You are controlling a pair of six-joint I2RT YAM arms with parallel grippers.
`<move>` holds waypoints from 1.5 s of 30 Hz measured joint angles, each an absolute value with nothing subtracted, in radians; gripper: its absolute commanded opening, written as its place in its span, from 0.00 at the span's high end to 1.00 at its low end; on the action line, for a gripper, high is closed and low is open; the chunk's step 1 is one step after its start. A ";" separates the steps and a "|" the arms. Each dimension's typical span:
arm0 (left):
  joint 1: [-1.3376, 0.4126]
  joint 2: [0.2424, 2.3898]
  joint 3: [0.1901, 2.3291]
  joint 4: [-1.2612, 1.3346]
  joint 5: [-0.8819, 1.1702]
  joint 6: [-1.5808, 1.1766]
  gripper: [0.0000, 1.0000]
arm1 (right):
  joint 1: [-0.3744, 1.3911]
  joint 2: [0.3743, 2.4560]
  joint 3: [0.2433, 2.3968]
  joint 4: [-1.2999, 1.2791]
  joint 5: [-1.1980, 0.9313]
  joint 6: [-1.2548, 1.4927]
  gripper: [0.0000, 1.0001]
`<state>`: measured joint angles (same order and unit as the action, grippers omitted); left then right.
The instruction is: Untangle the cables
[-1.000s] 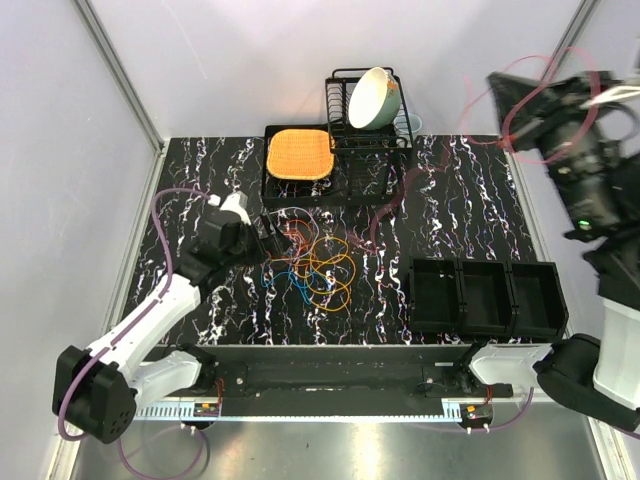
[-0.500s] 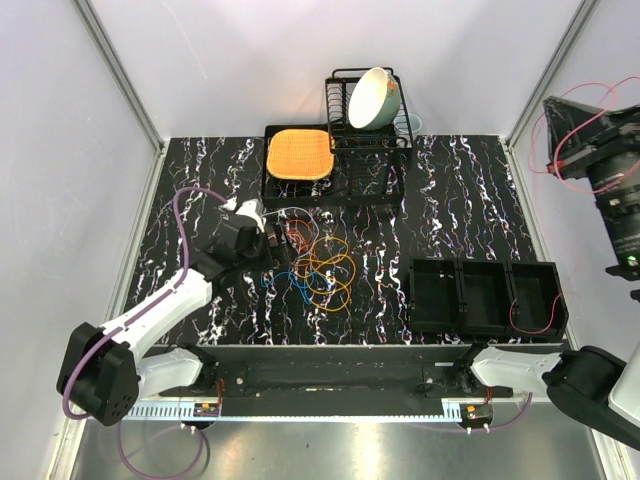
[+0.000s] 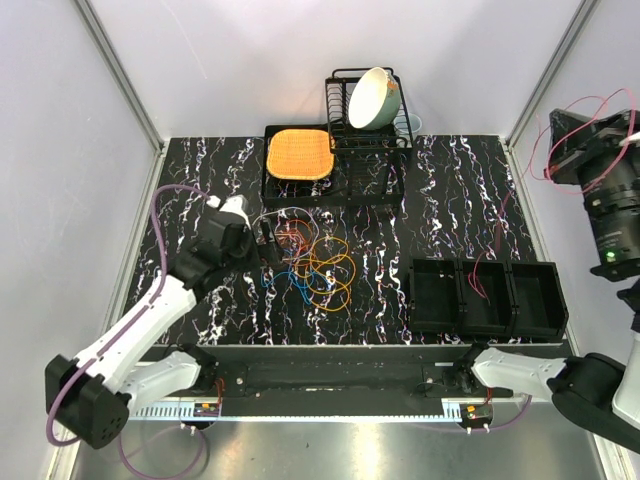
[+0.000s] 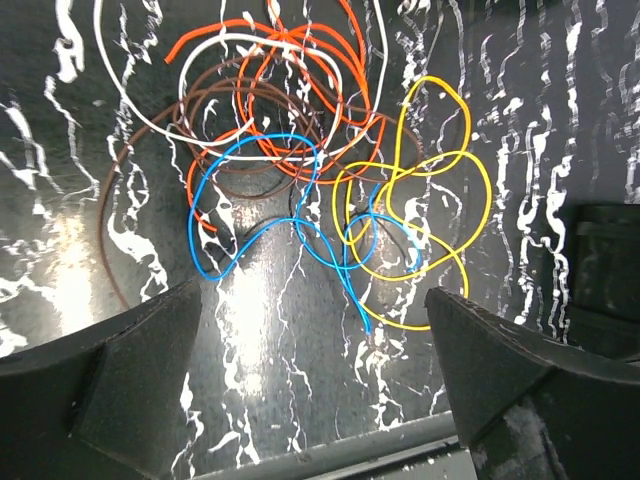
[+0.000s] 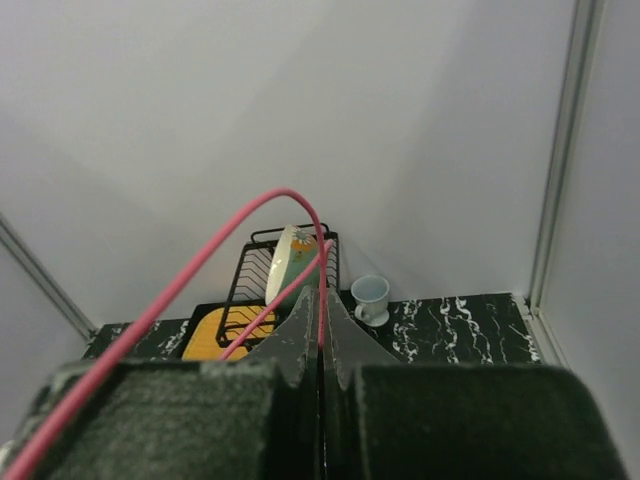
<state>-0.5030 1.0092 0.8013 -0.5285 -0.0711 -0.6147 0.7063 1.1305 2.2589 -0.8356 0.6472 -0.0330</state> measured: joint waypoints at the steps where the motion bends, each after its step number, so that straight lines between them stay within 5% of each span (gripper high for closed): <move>1: -0.503 0.997 0.816 -0.551 -0.075 -0.612 0.02 | 0.706 1.123 2.232 -0.829 0.664 -0.037 1.00; 25: -0.576 0.794 0.855 -0.819 -0.215 -0.575 0.01 | 0.706 0.971 1.687 -0.854 1.182 0.074 1.00; 37: -0.583 0.782 0.855 -0.820 -0.215 -0.572 0.01 | 0.159 1.188 1.575 -1.092 0.556 0.257 1.00; 45: -0.584 0.772 0.855 -0.821 -0.215 -0.571 0.01 | 0.043 1.102 1.420 -1.105 0.414 0.368 1.00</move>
